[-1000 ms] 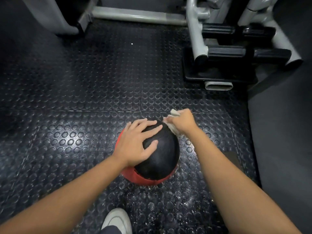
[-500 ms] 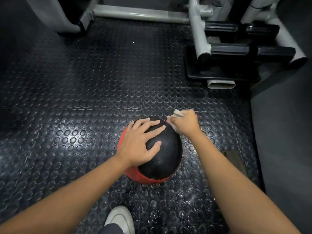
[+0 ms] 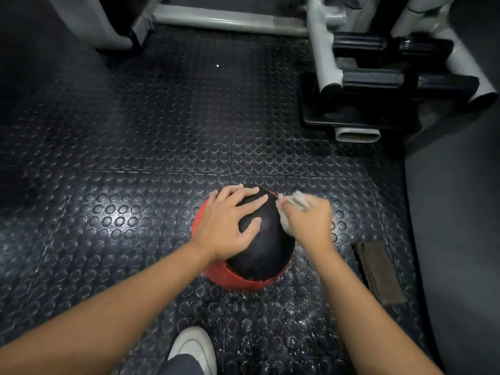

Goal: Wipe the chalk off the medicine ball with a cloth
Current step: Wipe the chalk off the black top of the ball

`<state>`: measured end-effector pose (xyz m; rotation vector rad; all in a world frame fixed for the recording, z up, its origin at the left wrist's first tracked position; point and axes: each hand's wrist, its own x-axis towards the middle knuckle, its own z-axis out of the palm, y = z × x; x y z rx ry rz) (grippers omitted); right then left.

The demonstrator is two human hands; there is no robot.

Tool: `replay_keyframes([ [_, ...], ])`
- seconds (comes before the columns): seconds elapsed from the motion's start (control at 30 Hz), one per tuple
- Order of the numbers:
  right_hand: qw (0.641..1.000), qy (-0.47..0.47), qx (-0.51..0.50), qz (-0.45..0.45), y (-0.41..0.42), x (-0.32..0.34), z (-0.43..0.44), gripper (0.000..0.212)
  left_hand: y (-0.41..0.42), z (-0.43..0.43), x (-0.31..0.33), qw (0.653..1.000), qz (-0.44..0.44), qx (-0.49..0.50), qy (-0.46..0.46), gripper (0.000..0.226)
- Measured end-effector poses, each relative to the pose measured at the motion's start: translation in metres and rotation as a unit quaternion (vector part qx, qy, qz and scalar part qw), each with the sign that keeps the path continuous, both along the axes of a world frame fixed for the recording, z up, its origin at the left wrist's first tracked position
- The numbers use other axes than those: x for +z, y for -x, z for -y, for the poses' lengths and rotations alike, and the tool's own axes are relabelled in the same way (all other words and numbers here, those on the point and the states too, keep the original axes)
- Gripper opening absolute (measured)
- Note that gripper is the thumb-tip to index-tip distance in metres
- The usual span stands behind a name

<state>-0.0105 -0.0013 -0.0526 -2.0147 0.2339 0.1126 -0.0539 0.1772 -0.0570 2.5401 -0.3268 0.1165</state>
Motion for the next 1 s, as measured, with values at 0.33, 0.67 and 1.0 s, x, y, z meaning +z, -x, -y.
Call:
replay_keyframes([
  [0.33, 0.993, -0.056, -0.025, -0.100, -0.024, -0.026, 0.014, 0.042, 0.002, -0.017, 0.001, 0.999, -0.008, -0.018, -0.032, 0.066],
  [0.67, 0.987, -0.095, -0.127, -0.024, 0.060, -0.002, 0.022, 0.022, 0.020, -0.014, 0.012, 0.962, -0.153, 0.223, 0.042, 0.122],
  [1.0, 0.994, 0.069, -0.004, 0.082, 0.019, -0.004, -0.002, 0.019, 0.013, -0.021, 0.013, 0.980, -0.159, 0.104, 0.050, 0.112],
])
